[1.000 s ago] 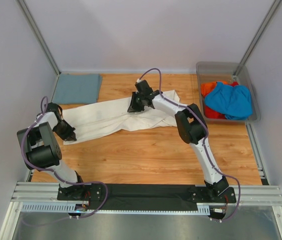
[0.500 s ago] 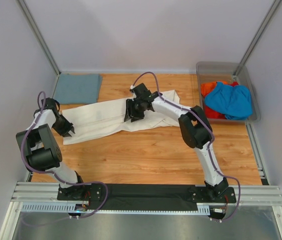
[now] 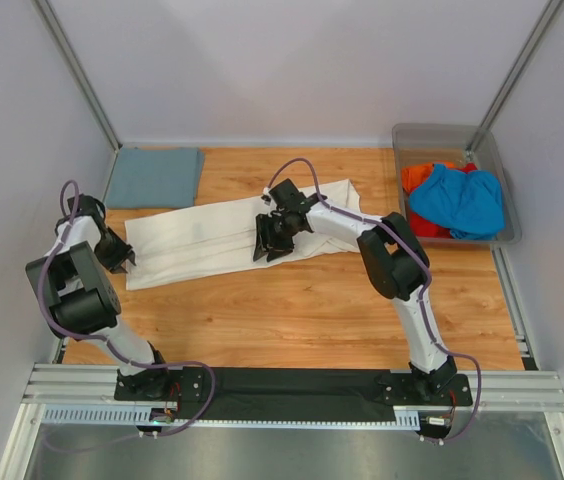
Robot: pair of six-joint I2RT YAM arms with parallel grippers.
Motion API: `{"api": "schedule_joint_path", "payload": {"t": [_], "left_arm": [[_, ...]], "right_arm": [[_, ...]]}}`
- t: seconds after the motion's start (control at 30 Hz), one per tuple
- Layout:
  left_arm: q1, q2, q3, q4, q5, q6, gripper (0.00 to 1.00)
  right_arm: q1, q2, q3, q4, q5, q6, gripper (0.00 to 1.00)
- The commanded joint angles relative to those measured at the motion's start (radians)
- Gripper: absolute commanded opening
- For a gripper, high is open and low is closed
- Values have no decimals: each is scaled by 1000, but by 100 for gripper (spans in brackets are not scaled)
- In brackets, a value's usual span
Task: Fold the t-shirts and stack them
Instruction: Fold the tshirt
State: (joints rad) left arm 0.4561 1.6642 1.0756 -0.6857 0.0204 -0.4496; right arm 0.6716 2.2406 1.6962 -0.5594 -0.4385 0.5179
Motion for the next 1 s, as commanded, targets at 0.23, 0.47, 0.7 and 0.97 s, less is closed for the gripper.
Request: {"api": "schedule_joint_path", "payload": {"t": [0.23, 0.47, 0.7, 0.97], "left_arm": [[4, 42, 29, 14, 50, -23, 35], [3, -15, 3, -14, 33, -21, 40], [4, -27, -6, -26, 21, -4, 39], [3, 23, -14, -2, 47, -12, 24]], "right_arm": [[-10, -22, -13, 0, 6, -27, 48], [-47, -62, 26, -48, 7, 30, 52], [-139, -176, -16, -102, 29, 51, 56], [-329, -309, -119, -169, 72, 59, 58]]}}
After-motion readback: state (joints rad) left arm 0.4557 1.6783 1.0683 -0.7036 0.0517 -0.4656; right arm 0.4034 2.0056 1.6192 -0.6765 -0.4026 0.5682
